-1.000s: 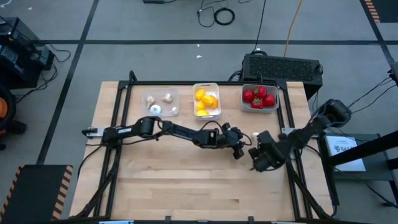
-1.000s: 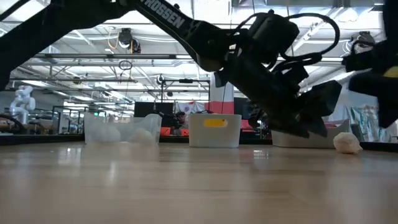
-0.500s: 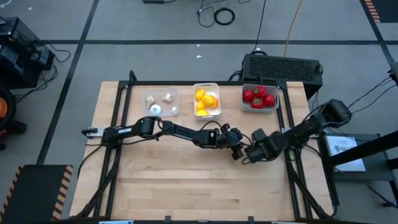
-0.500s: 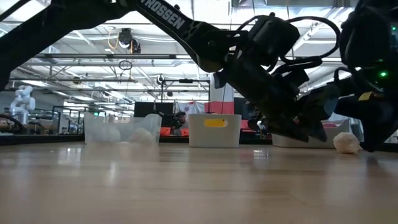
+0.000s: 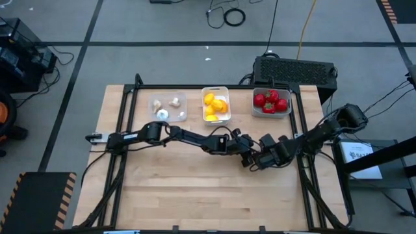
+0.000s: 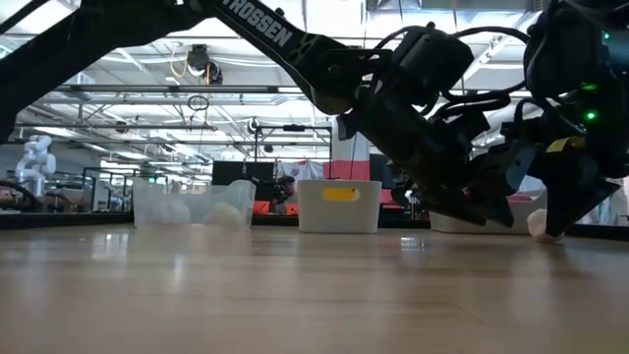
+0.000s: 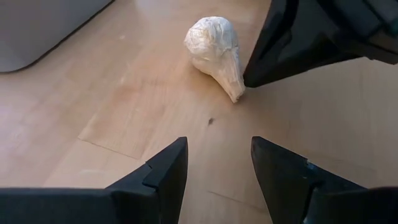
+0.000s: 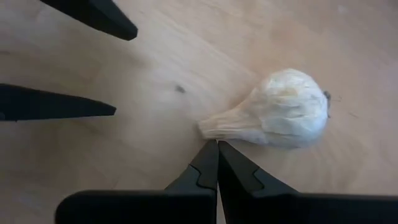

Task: Sort produce into baskets
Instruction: Put the white garlic into the transparent bin

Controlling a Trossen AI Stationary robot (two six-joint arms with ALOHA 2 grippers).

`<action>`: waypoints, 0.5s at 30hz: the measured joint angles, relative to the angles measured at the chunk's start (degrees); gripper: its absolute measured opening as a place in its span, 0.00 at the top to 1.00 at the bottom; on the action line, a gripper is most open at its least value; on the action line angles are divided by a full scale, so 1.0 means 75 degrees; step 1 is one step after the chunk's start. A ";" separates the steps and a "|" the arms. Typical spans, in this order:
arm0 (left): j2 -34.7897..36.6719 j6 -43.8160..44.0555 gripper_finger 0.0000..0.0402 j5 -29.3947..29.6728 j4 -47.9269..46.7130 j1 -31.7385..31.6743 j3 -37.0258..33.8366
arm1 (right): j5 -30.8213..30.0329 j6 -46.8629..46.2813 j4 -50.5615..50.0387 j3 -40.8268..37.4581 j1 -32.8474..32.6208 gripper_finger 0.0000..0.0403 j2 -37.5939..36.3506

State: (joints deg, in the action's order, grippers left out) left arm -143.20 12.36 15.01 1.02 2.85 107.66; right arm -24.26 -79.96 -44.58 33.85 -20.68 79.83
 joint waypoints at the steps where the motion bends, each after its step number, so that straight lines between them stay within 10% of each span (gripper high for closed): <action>1: 0.0000 -0.0068 0.54 0.0002 0.0000 -0.0003 0.0000 | -0.0028 0.0042 -0.0004 0.0000 0.0024 1.00 0.0000; 15: 0.0008 -0.0533 0.54 -0.0508 0.0562 -0.0183 -0.0003 | -0.0577 0.0098 -0.1794 0.1115 -0.0710 1.00 -0.0905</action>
State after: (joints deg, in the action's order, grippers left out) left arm -143.13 8.37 11.20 5.23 1.48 107.63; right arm -28.59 -79.23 -58.04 42.21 -26.00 73.04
